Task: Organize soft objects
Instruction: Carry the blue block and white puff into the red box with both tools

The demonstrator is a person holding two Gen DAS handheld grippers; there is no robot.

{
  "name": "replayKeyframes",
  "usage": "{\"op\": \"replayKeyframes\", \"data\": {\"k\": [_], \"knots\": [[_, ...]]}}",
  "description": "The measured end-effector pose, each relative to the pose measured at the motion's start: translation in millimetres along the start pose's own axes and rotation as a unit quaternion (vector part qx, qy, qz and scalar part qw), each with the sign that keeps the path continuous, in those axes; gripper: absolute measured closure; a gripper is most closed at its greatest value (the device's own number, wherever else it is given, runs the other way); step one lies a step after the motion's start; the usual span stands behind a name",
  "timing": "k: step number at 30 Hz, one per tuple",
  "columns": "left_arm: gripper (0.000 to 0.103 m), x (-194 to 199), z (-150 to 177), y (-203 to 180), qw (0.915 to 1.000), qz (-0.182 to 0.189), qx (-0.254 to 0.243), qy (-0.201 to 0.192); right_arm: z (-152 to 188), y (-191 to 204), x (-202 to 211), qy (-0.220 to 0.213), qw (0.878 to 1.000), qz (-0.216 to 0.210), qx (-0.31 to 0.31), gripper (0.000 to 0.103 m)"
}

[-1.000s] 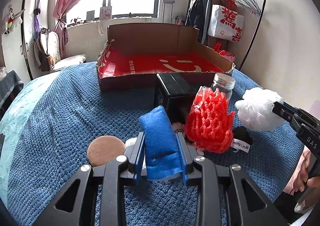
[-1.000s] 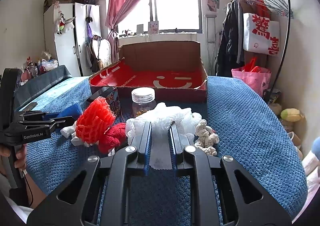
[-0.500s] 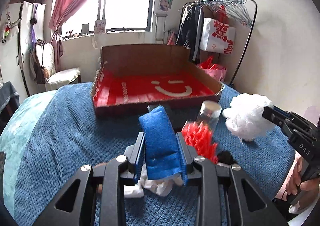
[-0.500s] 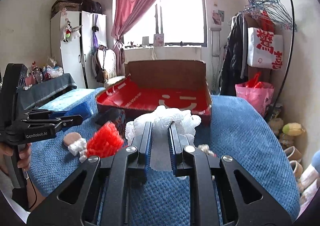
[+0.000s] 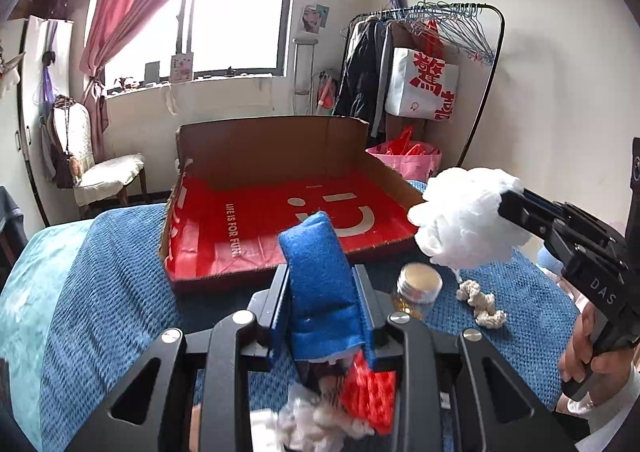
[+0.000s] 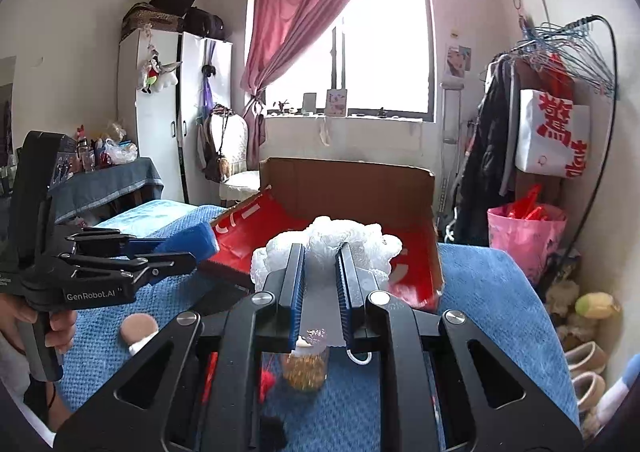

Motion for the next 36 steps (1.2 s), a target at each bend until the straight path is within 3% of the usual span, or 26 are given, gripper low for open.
{"op": "replayKeyframes", "data": {"k": [12, 25, 36], "knots": [[0.071, -64, -42, 16, 0.9975, 0.043, -0.014, 0.055, -26, -15, -71, 0.036, 0.999, -0.015, 0.035, 0.088], [0.071, -155, -73, 36, 0.9868, 0.058, -0.031, 0.148, -35, -34, -177, 0.142, 0.988, -0.023, 0.051, 0.088], [0.071, -241, -82, 65, 0.9756, 0.039, -0.022, 0.215, -32, -48, -273, 0.237, 0.97, -0.002, 0.053, 0.088]]}}
Point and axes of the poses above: each gripper's, at about its wrist camera, not at the fingertips, and x roughly against the way its jaws point, y to its left, z to its underside, the point moved 1 cm from there along -x, roughly the way its jaws point, and after that the axes turned 3 degrees about -x, right-handed, at the moved point
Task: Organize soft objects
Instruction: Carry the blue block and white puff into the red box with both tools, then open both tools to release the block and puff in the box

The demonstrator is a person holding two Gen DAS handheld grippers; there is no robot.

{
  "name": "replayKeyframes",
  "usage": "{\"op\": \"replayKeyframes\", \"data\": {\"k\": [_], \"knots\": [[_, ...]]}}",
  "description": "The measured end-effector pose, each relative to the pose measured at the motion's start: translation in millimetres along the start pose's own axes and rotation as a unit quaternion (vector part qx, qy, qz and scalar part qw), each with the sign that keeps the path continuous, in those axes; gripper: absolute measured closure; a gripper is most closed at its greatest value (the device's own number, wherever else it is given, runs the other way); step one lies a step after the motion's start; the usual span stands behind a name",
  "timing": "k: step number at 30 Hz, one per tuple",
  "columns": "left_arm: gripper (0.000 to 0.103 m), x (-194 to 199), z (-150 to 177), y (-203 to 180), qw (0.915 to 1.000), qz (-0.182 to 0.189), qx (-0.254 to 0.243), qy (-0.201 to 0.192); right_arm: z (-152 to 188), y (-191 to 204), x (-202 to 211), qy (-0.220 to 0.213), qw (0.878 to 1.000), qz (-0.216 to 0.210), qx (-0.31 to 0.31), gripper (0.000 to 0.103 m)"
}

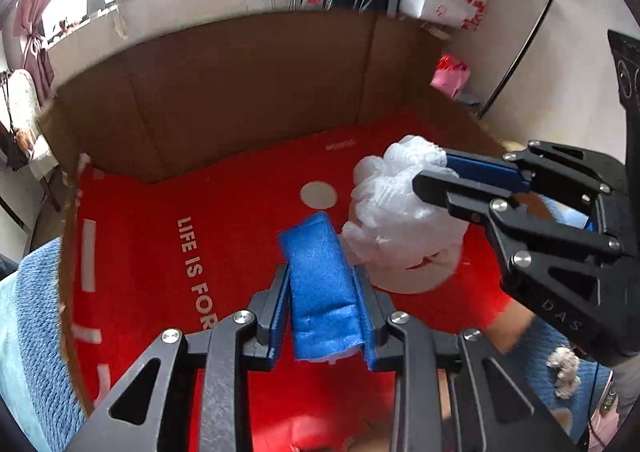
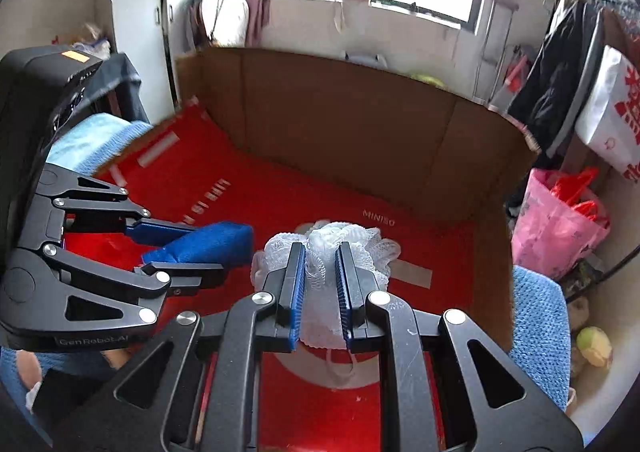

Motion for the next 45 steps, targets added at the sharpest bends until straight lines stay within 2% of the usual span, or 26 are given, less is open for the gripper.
{"op": "replayKeyframes", "data": {"k": [7, 16, 18, 20, 21, 22, 23, 30, 36, 38, 45], "knots": [[0.071, -29, 7, 12, 0.9991, 0.001, 0.019, 0.037, -7, -12, -11, 0.039, 0.999, -0.013, -0.021, 0.087], [0.068, -31, 2, 15, 0.9992, -0.013, 0.014, 0.037, -5, -19, -11, 0.067, 0.997, -0.025, -0.032, 0.08], [0.063, -27, 4, 15, 0.9991, -0.014, 0.014, 0.037, -3, -21, -10, 0.068, 0.997, -0.027, -0.036, 0.077], [0.059, -26, 2, 7, 0.9992, -0.014, 0.014, 0.036, -2, -22, -10, 0.071, 0.996, -0.026, -0.037, 0.069], [0.056, -25, 2, 6, 0.9992, -0.015, 0.014, 0.034, -3, -22, -11, 0.073, 0.996, -0.026, -0.038, 0.063], [0.055, -27, 1, 3, 0.9992, -0.016, 0.013, 0.033, -3, -23, -11, 0.074, 0.996, -0.026, -0.039, 0.047], [0.054, -25, 1, 2, 0.9993, -0.017, 0.013, 0.032, -2, -22, -12, 0.074, 0.996, -0.028, -0.039, 0.041], [0.031, -16, -7, -9, 0.9995, -0.023, 0.011, 0.017, 1, -20, -13, 0.077, 0.996, -0.022, -0.038, 0.041], [0.024, 4, -5, -19, 0.9993, -0.036, 0.004, 0.004, -1, -24, -3, 0.068, 0.996, -0.022, -0.048, 0.039], [0.022, 11, -3, -20, 0.9993, -0.037, 0.008, 0.0, -2, -24, 5, 0.061, 0.997, -0.023, -0.049, 0.035], [0.011, 50, 11, -20, 0.9977, -0.051, 0.019, -0.04, -4, -20, 44, 0.031, 0.998, -0.022, -0.047, 0.03]]}}
Point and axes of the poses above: each gripper's, at about its wrist camera, not at the fingertips, and x roughly against the way its jaws point, y to its left, z to its underside, the point moved 1 cm from there along -x, roughly the way its jaws point, and after that the axes turned 3 degrees about -x, right-handed, at the moved point
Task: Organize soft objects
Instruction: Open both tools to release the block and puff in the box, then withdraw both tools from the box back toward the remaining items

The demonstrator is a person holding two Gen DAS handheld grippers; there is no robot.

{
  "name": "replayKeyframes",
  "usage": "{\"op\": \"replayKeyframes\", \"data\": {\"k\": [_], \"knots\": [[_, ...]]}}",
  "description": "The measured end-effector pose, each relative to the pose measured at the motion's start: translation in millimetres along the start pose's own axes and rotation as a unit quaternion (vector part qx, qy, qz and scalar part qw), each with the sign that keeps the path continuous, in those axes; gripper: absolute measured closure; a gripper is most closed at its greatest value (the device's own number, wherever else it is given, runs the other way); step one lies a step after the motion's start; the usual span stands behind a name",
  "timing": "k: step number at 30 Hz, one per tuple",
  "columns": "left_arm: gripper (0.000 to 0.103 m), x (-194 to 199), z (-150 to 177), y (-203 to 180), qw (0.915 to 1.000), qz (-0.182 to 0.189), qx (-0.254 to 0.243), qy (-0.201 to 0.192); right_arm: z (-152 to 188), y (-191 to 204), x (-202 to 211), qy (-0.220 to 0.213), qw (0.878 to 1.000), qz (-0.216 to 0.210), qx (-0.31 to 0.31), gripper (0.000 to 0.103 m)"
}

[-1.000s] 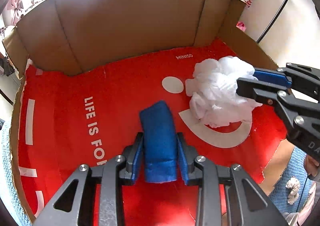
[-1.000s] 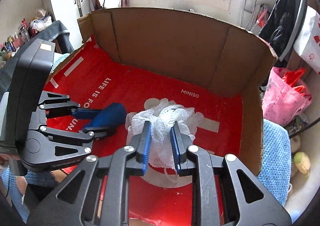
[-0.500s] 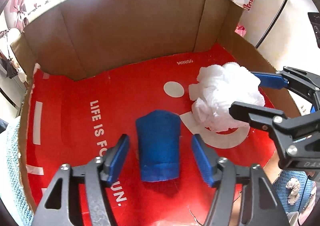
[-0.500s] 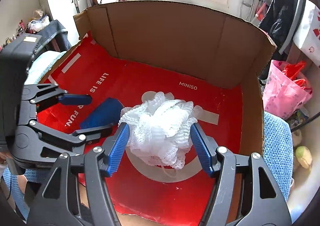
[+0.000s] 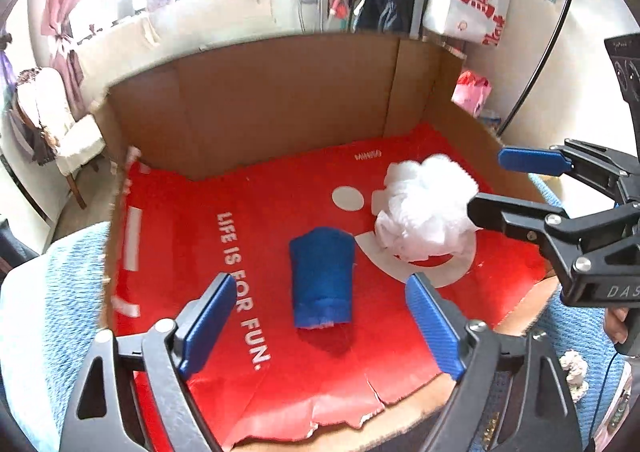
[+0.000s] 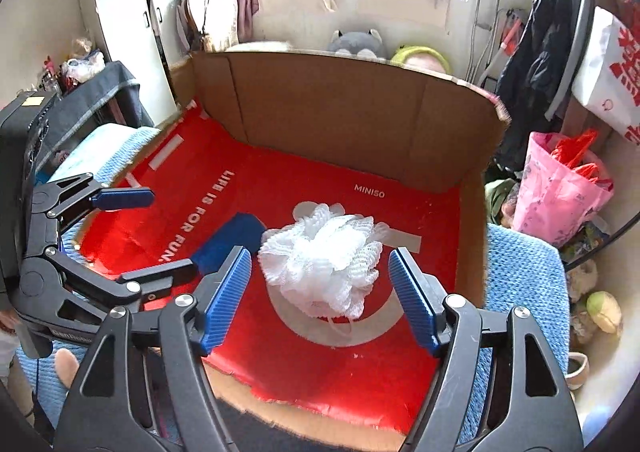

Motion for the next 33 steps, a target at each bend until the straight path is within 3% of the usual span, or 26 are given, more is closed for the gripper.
{"op": "replayKeyframes", "data": {"k": [2, 8, 15, 20, 27, 29, 33], "knots": [[0.007, 14, 3, 2, 0.9999, -0.002, 0.006, -0.015, 1, 2, 14, -0.011, 1.0, 0.001, 0.004, 0.022], [0.0, 59, 22, 12, 0.9976, -0.015, 0.018, -0.065, 17, 9, 59, -0.046, 0.999, 0.006, 0.007, 0.021], [0.0, 102, 52, -1, 0.9929, -0.019, 0.031, -0.113, 48, 21, 120, -0.105, 0.994, 0.003, 0.005, 0.014], [0.0, 140, 74, -18, 0.9859, -0.037, 0.019, -0.162, 74, 32, 160, -0.145, 0.989, 0.005, 0.004, 0.007], [0.0, 188, 109, -48, 0.9731, -0.045, 0.007, -0.226, 119, 56, 208, -0.199, 0.98, 0.022, 0.015, 0.007], [0.0, 199, 120, -57, 0.9694, -0.047, 0.003, -0.241, 133, 62, 219, -0.213, 0.977, 0.023, 0.015, 0.001], [0.0, 215, 149, -72, 0.9616, -0.047, 0.005, -0.27, 163, 73, 232, -0.235, 0.969, 0.067, 0.023, 0.0]]}}
Point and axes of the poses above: each gripper's, at about its wrist camera, not at the fingertips, and x roughly against the way its jaws point, y to its left, z to its underside, the point moved 1 cm from there along -x, roughly the way its jaws point, and after that the axes turned 3 degrees about -x, right-handed, at the moved point
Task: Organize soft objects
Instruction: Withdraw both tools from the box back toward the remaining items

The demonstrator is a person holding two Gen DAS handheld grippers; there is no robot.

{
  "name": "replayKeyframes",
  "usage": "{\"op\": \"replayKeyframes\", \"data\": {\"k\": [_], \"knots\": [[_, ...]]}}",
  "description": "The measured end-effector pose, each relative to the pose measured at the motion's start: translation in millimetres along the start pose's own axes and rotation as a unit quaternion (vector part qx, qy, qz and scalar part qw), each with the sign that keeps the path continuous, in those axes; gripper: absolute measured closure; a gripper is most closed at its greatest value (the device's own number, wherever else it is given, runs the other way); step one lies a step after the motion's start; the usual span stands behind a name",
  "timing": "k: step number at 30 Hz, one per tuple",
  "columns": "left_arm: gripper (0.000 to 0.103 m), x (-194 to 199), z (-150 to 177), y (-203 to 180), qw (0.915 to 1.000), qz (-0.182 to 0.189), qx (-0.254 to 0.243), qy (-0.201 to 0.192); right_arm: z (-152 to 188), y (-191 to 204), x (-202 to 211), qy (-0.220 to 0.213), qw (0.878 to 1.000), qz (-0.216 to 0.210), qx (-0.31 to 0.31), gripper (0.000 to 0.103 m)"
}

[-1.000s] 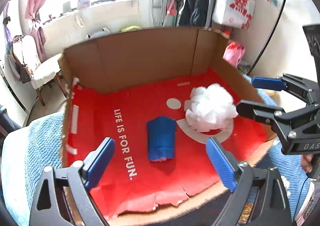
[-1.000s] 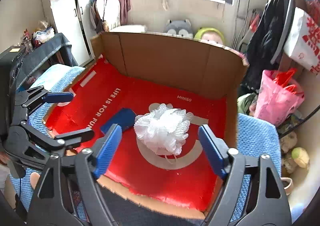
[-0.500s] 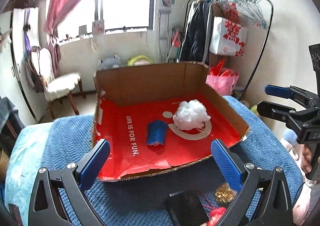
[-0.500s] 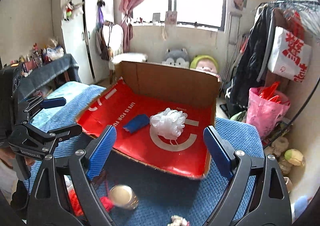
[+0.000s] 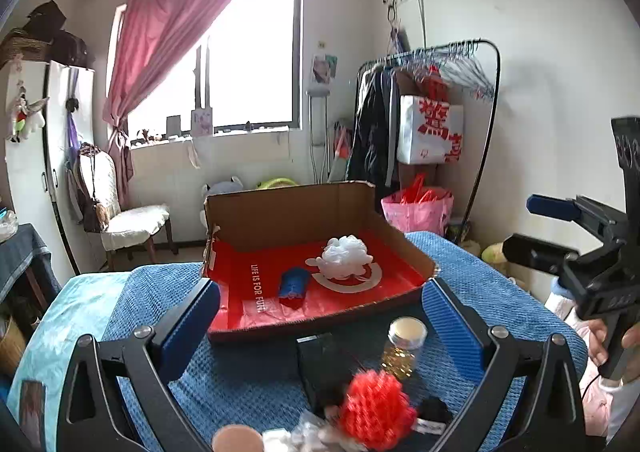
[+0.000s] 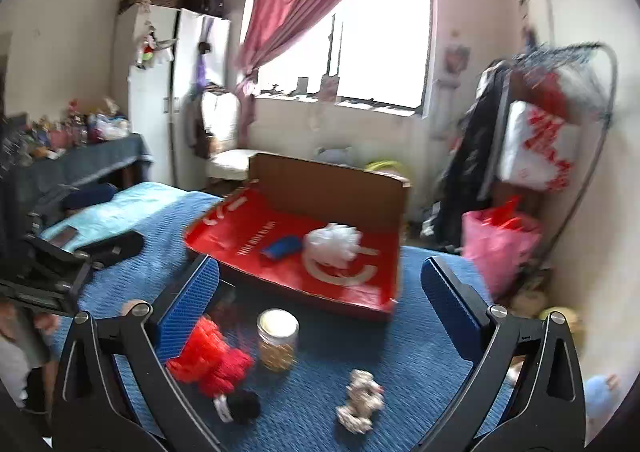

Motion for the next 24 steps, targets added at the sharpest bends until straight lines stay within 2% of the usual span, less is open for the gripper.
{"op": "replayKeyframes", "data": {"k": [2, 5, 13, 20, 24], "knots": [[0.0, 11, 7, -3, 0.9999, 0.009, 0.012, -0.007, 9, 4, 13, -0.014, 1.0, 0.011, -0.003, 0.0], [0.0, 23, 15, -6, 0.9994, 0.018, 0.028, -0.006, 18, 7, 27, -0.018, 1.0, 0.003, -0.015, 0.0], [0.0, 50, 45, -19, 0.9993, 0.005, 0.031, -0.02, 57, 18, 51, -0.032, 0.999, 0.02, -0.036, 0.0], [0.0, 46, 86, -32, 0.9995, 0.004, 0.026, -0.019, 104, 25, 51, -0.045, 0.996, 0.056, -0.059, 0.0], [0.0, 37, 110, -31, 0.9984, 0.013, 0.054, -0.014, 125, 31, 44, -0.044, 0.995, 0.065, -0.057, 0.0]]}}
Point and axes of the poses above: each gripper's, at about its wrist camera, not at the fingertips, and x roughly against the way its jaws point, y to its left, z to its underside, the point moved 1 cm from there along -x, roughly the way its jaws point, and after that the axes turned 3 degrees about -x, right-handed, at the moved point
